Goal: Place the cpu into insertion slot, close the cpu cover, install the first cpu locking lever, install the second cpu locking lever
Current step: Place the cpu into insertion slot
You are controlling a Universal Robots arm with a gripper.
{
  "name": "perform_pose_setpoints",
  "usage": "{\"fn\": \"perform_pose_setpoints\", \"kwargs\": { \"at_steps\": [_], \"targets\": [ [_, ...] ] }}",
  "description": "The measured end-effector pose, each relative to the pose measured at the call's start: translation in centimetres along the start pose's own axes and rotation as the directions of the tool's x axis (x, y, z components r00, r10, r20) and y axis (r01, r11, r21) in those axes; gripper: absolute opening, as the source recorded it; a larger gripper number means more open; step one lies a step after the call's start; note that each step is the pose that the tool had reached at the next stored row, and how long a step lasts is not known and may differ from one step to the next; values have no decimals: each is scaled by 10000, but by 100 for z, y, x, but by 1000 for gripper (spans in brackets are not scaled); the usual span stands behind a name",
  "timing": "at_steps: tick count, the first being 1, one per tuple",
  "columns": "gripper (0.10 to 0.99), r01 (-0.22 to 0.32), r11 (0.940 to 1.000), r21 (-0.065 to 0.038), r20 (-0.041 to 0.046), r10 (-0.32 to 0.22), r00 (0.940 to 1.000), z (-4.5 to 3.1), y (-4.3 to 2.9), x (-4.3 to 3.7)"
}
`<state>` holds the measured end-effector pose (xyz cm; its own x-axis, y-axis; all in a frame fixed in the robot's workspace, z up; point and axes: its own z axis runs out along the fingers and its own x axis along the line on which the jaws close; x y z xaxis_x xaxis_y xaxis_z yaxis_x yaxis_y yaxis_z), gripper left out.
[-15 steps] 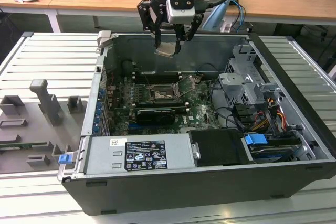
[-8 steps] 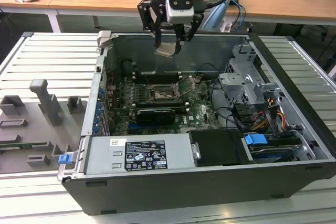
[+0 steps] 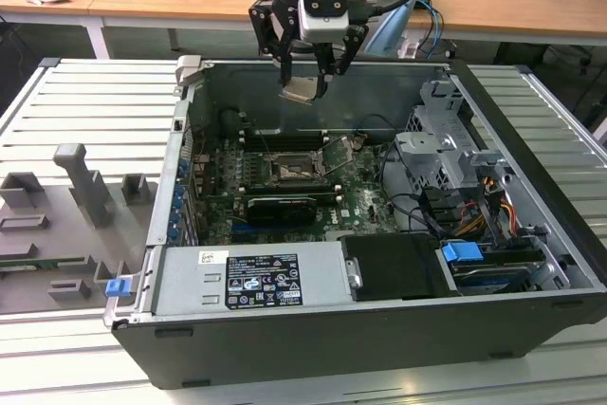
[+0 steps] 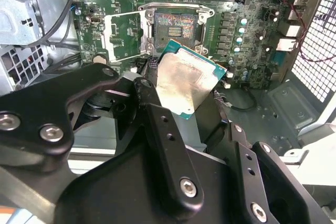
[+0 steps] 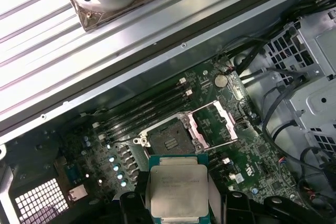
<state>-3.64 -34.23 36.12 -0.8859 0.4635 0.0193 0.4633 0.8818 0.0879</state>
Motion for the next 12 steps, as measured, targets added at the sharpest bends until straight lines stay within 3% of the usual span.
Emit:
{"fn": "perform_pose_setpoints", "kwargs": {
  "at_steps": [12],
  "targets": [
    [529, -368, 9993, -7, 32, 368, 9993, 0, 0, 0]
  ]
}}
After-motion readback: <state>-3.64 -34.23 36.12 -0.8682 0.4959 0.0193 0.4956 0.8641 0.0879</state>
